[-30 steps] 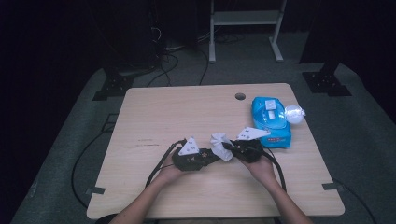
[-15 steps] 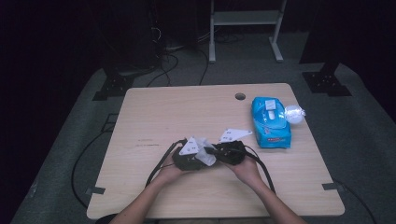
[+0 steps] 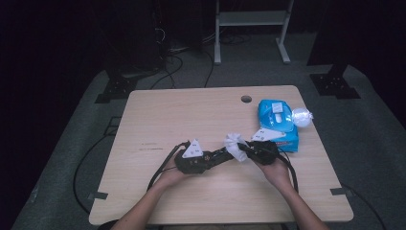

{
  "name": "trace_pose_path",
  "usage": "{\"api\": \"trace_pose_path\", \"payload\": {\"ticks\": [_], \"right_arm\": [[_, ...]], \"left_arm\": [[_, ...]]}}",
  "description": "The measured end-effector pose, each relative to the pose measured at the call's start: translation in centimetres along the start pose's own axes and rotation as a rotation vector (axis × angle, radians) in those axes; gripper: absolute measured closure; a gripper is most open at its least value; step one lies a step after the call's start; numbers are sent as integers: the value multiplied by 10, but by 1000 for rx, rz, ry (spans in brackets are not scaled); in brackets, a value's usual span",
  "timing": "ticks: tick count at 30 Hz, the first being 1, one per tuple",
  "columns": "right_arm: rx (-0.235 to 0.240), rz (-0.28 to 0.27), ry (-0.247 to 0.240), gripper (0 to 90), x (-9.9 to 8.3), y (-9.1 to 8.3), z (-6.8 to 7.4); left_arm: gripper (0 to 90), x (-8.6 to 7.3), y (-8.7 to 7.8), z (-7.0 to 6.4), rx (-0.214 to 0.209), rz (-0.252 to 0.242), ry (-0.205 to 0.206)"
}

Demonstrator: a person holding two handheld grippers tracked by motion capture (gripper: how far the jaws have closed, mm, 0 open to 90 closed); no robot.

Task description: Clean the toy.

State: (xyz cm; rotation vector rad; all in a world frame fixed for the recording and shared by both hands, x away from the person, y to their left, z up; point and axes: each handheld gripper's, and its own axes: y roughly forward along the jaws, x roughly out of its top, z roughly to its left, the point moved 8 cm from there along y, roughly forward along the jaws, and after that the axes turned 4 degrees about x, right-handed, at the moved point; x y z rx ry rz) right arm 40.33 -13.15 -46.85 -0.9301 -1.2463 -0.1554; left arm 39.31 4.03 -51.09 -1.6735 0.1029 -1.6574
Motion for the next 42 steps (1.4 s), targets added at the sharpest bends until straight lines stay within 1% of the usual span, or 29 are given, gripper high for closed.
{"api": "trace_pose_path", "payload": {"ticks": [2, 3, 4, 5, 7, 8, 10, 12, 15, 17, 18, 19, 20, 22, 23, 24, 25, 26, 27, 30, 32, 33, 35, 38, 40, 41, 42], "right_arm": [[11, -3, -3, 815, 1, 2, 3], [20, -4, -9, 815, 2, 4, 6], [33, -6, -11, 814, 4, 6, 10], [47, -10, -20, 815, 6, 9, 14], [68, -8, -41, 815, 8, 13, 20], [69, -4, -50, 815, 8, 15, 21], [62, -9, -46, 815, 6, 14, 17], [56, -17, -6, 816, 4, 10, 8], [6, -13, 7, 816, 2, 4, -2], [22, -38, 39, 816, 3, 1, -4], [31, -45, 39, 816, 4, 1, -2], [52, -47, 39, 816, 5, 2, 3], [63, -49, 27, 815, 5, 4, 5], [78, -33, 13, 814, 3, 9, 10], [81, -35, 15, 814, 2, 10, 9], [68, -26, 22, 815, 0, 10, 5], [43, -16, 35, 815, -3, 9, -3], [51, -18, 71, 815, -7, 8, -8], [57, -19, 90, 815, -10, 7, -10], [71, -11, 108, 815, -15, 9, -10], [79, -12, 109, 814, -14, 12, -8], [81, -11, 103, 814, -13, 12, -8], [78, -15, 99, 814, -11, 11, -9], [70, -20, 106, 814, -10, 7, -13], [60, -26, 119, 815, -11, 4, -18], [61, -27, 135, 814, -12, 2, -20], [56, -27, 139, 814, -13, 1, -23]], "left_arm": [[483, 3, 2, 0, -3, 7, -23], [469, 5, 3, 1, -5, 6, -27], [474, 5, 4, 0, -9, 12, -25], [502, 5, 5, 0, -9, 20, -20], [560, 4, 5, 0, -6, 22, -13], [569, 4, 4, 0, -5, 19, -11], [574, 3, 2, 0, -6, 27, -2], [575, 3, 1, 0, -7, 26, 6], [575, 2, 0, 0, -6, 28, 14], [575, 2, -1, 0, -8, 31, 19], [575, 1, -2, 1, -9, 34, 23], [575, 1, -2, 1, -8, 32, 18], [575, 1, -3, 1, -8, 35, 20], [575, -1, -5, 3, -8, 38, 23], [576, -1, -6, 3, -7, 37, 23], [575, -3, -8, 5, -4, 43, 29], [575, -4, -10, 7, -2, 42, 25], [575, -5, -11, 8, -3, 48, 29], [575, -5, -12, 8, -3, 46, 23], [575, -7, -14, 10, -5, 48, 12], [570, -7, -14, 10, -12, 48, -9], [535, -6, -14, 10, -11, 48, -20], [447, -2, -14, 10, 3, 52, -26], [411, 7, -11, 11, 3, 60, -25], [398, 13, -6, 9, -2, 70, -22], [391, 16, -3, 8, 3, 80, -12], [387, 20, 0, 7, 2, 85, -5]]}}
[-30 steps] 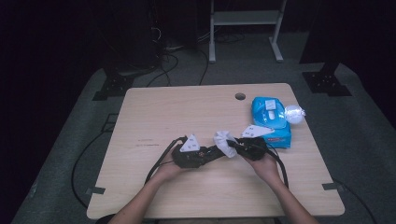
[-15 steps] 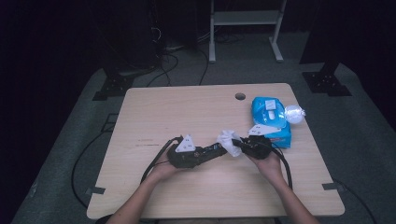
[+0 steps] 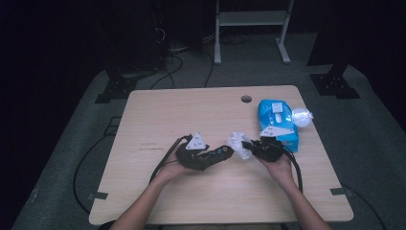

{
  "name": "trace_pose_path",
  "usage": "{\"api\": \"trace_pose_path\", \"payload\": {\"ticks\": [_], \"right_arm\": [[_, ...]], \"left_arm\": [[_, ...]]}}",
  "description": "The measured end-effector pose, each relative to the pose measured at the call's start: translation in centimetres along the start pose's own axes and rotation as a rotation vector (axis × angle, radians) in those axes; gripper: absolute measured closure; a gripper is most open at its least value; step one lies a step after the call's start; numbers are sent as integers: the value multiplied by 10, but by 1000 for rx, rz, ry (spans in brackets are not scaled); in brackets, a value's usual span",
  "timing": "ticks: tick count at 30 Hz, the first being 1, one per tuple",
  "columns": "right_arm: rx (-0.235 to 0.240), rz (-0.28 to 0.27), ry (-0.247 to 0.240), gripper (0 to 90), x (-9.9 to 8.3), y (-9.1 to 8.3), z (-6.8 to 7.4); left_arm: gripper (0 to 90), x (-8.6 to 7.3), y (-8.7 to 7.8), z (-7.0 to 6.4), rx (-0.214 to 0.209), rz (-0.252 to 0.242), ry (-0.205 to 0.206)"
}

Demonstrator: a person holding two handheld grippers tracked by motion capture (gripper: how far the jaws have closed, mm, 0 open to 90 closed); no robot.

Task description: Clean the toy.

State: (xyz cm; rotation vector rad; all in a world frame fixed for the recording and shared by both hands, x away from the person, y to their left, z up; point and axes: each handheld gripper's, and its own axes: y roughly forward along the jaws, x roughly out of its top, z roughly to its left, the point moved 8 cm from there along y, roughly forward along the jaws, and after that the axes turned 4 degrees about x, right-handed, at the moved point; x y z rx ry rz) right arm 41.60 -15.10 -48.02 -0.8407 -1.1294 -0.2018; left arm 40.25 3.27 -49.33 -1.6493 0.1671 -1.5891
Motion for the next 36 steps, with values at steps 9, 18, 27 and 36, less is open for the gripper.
{"api": "trace_pose_path", "payload": {"ticks": [9, 18, 27, 36], "right_arm": [[54, 11, 52, 814, -9, 10, 3], [91, 27, 81, 814, -13, 26, 8], [118, -7, 97, 815, -8, 22, 10], [157, -100, 72, 816, 16, 2, 23]], "left_arm": [[427, 17, 23, -7, -60, 111, 4], [528, 16, 33, -6, 26, 269, 84], [584, 20, 21, -6, 15, 188, 62], [586, 31, -3, -10, 29, -29, 40]]}}
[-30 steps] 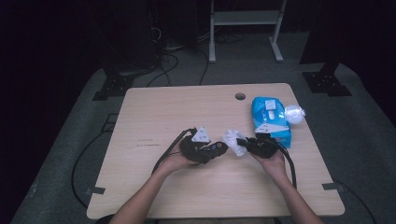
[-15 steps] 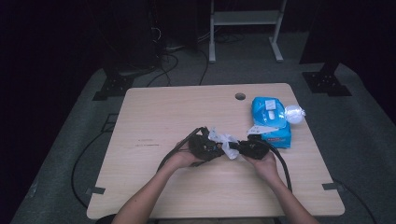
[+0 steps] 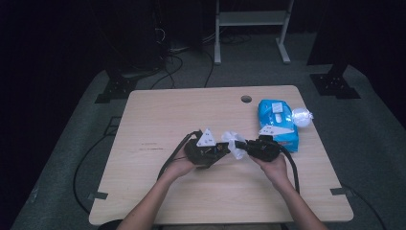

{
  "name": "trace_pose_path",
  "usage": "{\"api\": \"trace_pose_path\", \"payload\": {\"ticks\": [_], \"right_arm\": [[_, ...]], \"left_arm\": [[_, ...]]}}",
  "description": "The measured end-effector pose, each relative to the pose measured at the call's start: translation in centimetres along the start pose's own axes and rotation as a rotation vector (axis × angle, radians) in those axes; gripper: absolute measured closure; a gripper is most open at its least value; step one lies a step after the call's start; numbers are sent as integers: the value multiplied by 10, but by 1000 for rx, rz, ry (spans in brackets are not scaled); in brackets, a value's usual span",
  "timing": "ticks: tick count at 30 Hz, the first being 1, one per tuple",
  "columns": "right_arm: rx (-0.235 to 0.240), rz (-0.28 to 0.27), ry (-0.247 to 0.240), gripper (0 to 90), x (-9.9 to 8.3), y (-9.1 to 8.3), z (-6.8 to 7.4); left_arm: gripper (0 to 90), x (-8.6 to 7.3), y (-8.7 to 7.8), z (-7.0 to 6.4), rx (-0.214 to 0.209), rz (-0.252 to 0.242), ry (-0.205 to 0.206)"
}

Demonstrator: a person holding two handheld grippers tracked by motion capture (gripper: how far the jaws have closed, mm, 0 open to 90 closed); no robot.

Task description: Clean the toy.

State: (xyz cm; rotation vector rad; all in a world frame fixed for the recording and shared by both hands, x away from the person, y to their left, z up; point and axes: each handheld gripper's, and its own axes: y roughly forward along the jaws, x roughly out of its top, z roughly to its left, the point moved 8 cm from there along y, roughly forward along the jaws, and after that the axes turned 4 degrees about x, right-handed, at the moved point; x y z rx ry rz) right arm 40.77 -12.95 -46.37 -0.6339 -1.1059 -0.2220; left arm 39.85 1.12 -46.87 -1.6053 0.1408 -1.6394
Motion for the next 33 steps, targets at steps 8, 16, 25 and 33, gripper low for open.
{"api": "trace_pose_path", "payload": {"ticks": [8, 16, 25, 33], "right_arm": [[56, -17, -148, 817, 32, -6, 46], [-22, 24, -142, 818, 25, -7, 29], [29, 9, -210, 817, 35, 1, 56], [-8, 13, -104, 818, 18, -4, 26]], "left_arm": [[588, 1, -2, -3, 16, -12, 30], [588, 0, -3, -4, 5, -21, 28], [590, 1, -3, -7, -2, -23, 33], [629, 1, -6, -4, -4, -42, 17]]}}
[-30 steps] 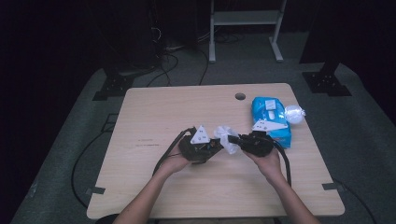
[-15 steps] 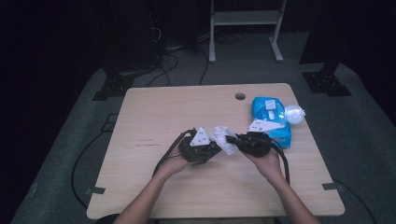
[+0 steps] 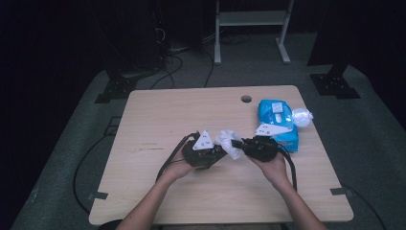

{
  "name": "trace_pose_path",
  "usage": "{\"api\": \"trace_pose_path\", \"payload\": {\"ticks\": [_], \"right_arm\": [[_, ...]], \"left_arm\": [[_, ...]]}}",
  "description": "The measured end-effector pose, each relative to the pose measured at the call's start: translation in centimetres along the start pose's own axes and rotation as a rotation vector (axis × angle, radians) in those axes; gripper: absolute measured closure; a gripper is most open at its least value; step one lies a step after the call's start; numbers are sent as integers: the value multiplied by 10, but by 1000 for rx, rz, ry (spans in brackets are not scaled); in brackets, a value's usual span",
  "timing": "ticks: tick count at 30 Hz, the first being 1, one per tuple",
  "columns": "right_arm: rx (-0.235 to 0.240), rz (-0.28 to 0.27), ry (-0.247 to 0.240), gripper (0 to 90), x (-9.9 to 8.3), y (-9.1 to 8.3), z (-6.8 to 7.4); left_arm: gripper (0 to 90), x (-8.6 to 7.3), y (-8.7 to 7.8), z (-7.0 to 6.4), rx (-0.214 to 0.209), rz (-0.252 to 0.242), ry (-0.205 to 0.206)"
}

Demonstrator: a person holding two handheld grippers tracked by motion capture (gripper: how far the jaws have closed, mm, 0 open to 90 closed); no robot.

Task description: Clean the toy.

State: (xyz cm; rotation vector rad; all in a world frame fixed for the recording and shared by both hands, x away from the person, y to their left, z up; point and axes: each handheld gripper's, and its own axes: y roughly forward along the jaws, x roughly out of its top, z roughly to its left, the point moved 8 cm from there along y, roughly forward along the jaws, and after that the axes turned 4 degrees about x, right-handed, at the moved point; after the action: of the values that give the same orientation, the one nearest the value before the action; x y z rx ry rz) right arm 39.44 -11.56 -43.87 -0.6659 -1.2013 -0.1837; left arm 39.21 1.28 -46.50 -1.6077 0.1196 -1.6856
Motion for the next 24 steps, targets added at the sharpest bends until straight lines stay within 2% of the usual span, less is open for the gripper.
{"api": "trace_pose_path", "payload": {"ticks": [3, 6, 9, 12, 15, 18, 20, 22, 24], "right_arm": [[21, -21, 2, 818, 4, 0, 5], [31, -48, -17, 817, 13, -1, 10], [19, -40, 1, 818, 9, -1, 4], [-3, -15, 42, 818, -5, -1, -10], [-11, 1, 61, 818, -13, 0, -17], [20, -34, 45, 818, -5, -1, -8], [16, -49, 18, 818, 2, -2, -3], [33, -62, 25, 818, 4, -3, -2], [20, -47, 27, 817, -1, -1, -6]], "left_arm": [[630, 1, 0, 0, -5, -3, 3], [631, 3, -1, -1, -12, -16, -4], [632, 3, -3, -1, -16, -23, -14], [632, 3, -4, 1, -17, -31, -23], [632, 4, -5, 2, -21, -33, -26], [633, 4, -4, 1, -21, -37, -23], [633, 6, -6, 2, -20, -45, -27], [634, 6, -8, 2, -20, -52, -31], [635, 6, -9, 3, -20, -53, -35]]}}
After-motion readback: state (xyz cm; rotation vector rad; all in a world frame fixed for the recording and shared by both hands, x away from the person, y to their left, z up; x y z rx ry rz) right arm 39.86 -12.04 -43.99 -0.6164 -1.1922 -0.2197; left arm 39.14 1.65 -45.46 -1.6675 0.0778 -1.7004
